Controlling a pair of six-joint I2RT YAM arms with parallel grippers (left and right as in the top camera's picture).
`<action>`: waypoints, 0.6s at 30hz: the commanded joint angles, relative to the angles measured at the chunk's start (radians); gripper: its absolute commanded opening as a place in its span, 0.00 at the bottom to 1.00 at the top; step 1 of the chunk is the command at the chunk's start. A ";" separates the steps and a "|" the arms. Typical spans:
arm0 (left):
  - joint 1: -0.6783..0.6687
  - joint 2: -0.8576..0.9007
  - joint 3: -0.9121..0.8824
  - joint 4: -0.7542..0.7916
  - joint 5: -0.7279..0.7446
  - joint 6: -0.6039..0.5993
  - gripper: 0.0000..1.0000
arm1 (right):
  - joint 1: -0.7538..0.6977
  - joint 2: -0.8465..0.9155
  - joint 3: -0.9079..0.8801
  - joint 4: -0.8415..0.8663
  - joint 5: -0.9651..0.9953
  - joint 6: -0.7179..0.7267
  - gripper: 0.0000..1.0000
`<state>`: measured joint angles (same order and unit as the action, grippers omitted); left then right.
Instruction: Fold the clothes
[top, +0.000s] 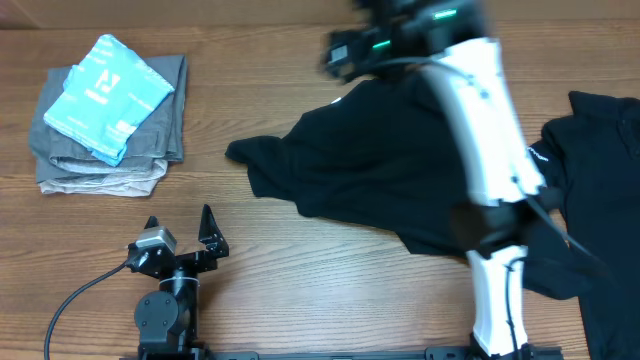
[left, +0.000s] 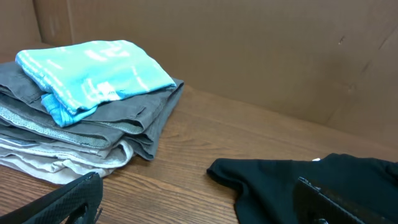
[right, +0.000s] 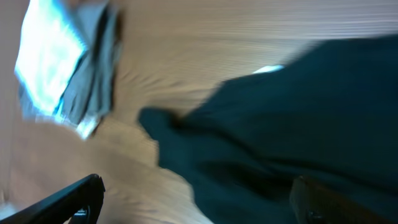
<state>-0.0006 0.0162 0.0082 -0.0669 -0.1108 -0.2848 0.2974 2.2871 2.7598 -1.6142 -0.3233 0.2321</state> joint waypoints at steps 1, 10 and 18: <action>-0.006 0.002 -0.003 0.004 -0.019 0.019 1.00 | -0.121 -0.054 0.024 -0.072 0.027 -0.004 1.00; -0.006 0.002 -0.003 0.016 -0.008 0.016 1.00 | -0.323 -0.054 -0.009 -0.080 -0.003 -0.065 1.00; -0.006 0.050 0.268 -0.220 0.257 0.081 1.00 | -0.373 -0.054 -0.093 -0.080 0.147 -0.144 1.00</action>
<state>-0.0006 0.0299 0.1047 -0.2153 0.0601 -0.2657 -0.0593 2.2421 2.7079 -1.6955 -0.2623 0.1326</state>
